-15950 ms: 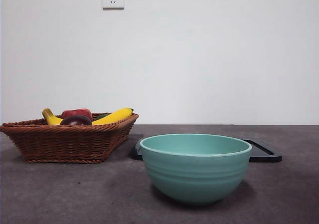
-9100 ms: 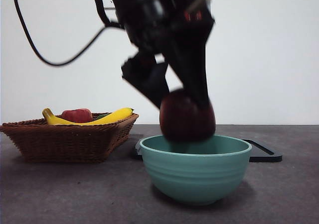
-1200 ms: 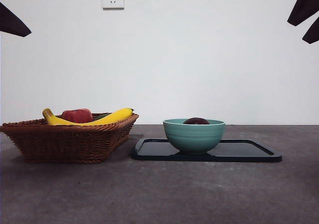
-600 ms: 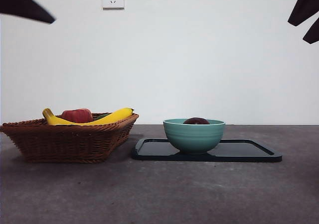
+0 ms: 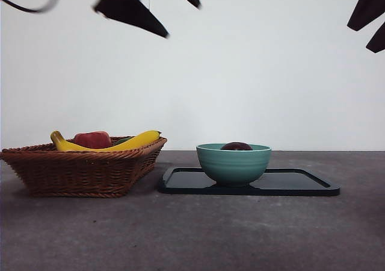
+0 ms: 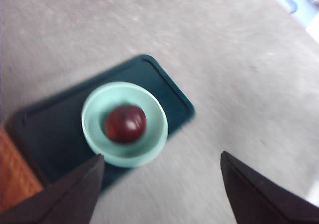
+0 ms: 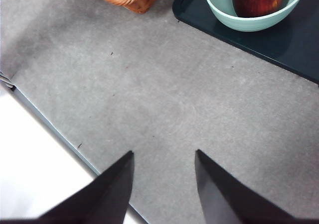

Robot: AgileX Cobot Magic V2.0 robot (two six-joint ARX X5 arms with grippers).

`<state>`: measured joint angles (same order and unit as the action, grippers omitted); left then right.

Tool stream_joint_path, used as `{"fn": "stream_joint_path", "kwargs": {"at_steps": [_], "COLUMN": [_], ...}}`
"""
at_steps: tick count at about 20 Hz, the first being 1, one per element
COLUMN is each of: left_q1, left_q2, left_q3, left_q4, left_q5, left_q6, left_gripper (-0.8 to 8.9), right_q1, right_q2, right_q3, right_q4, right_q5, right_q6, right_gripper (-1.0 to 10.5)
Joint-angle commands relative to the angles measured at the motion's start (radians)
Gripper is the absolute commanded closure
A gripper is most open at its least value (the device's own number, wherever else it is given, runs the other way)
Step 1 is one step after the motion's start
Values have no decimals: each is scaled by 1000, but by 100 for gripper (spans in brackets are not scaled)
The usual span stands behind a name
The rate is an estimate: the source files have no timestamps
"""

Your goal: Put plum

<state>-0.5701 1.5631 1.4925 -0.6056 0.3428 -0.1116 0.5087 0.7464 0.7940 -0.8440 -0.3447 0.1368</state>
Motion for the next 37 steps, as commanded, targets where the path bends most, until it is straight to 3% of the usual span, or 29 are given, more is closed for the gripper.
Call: {"fn": "stream_joint_path", "kwargs": {"at_steps": [1,7,13,27,28,31,37], "left_q1": [-23,-61,-95,-134,-134,-136,-134], "left_q2": [132,392,534,632,632,632,621], "left_q3": [104,263,277,277,277,277,295], "left_q4": [1,5,73,107,105,99,72], "left_q5": [-14,-72,-118,-195,-195,-196,-196], "left_q6": [21,33,49,74,74,74,74], "left_gripper": [440,440,440,441,450,606,610], "right_q1": [6,6,6,6,6,6,6], "right_q2": [3,3,3,3,3,3,1], "right_q3": [10,10,10,10,10,10,10], "right_q4": [9,10,9,10,10,10,10], "right_q5": [-3,-2,4,4,4,4,4], "right_q6": [13,13,12,9,9,9,9], "right_gripper": [752,752,752,752,752,752,752]}}
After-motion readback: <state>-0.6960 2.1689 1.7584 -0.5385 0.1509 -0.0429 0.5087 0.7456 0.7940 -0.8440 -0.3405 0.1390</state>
